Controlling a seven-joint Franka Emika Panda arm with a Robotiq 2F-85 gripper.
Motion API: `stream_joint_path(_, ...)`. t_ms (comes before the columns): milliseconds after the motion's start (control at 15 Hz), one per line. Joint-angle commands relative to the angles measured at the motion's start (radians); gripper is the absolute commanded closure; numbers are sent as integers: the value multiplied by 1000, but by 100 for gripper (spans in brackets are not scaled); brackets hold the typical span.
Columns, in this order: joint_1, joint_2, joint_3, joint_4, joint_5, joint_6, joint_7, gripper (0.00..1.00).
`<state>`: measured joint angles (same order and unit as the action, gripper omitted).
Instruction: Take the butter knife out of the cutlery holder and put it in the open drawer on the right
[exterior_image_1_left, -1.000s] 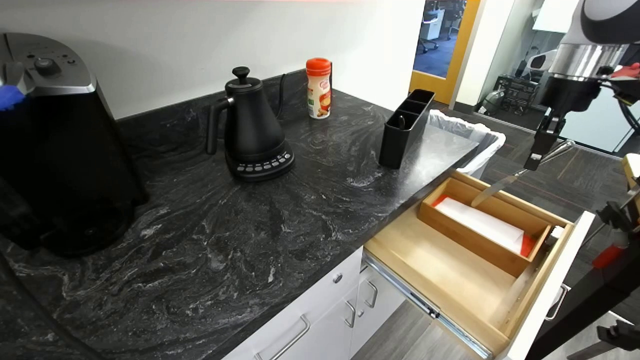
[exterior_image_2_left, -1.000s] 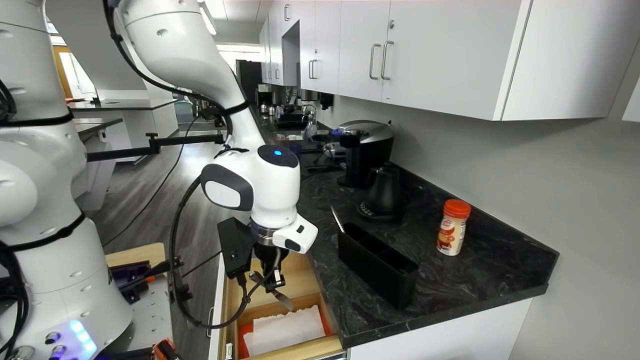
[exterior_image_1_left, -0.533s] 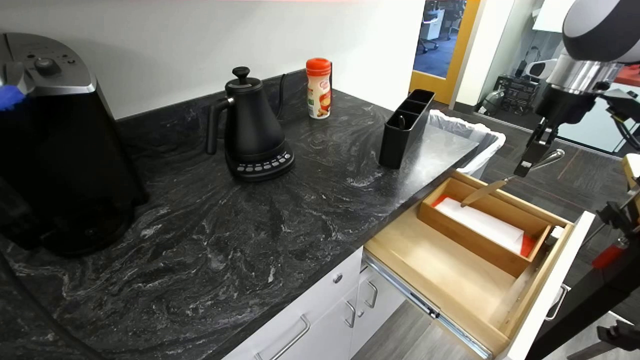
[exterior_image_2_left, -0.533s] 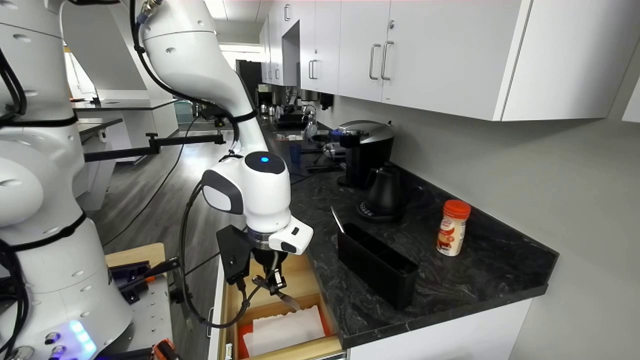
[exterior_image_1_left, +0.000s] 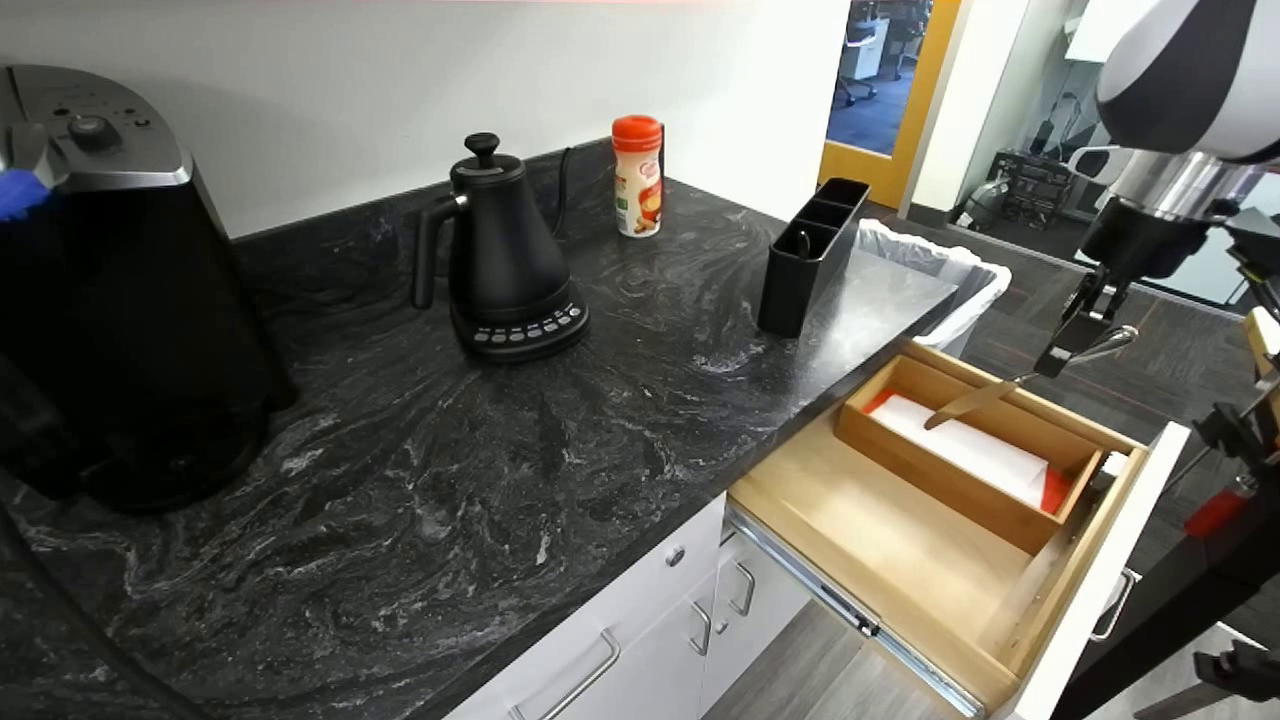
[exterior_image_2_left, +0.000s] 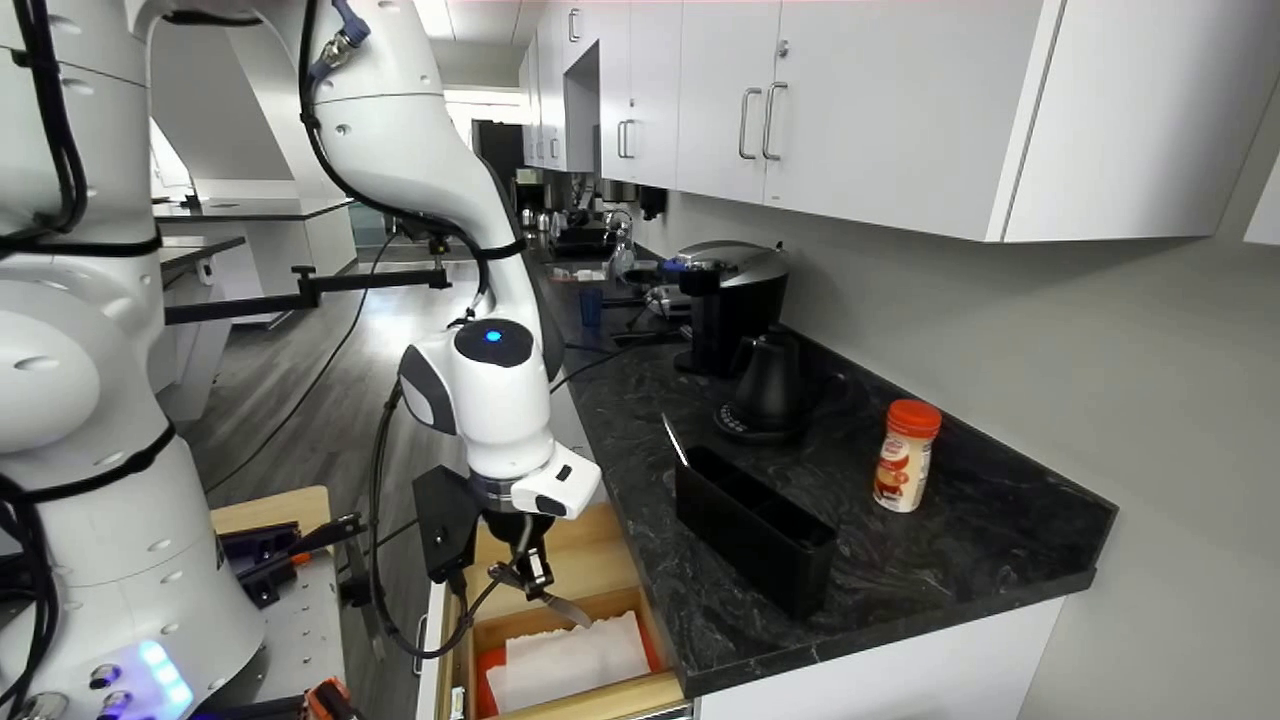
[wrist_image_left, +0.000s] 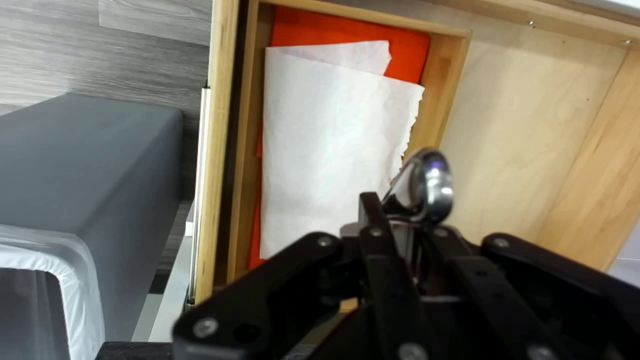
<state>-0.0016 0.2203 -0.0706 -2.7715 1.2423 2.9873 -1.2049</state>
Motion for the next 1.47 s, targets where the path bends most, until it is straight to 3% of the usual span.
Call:
stream_joint_path(0,25,4,24,-4,173,65,-137,97)
stream_joint_path(733,42,-57,71,-17,586,154,-497,97)
stream_joint_path(1400,41,-47,65,0,576,163,-515,97)
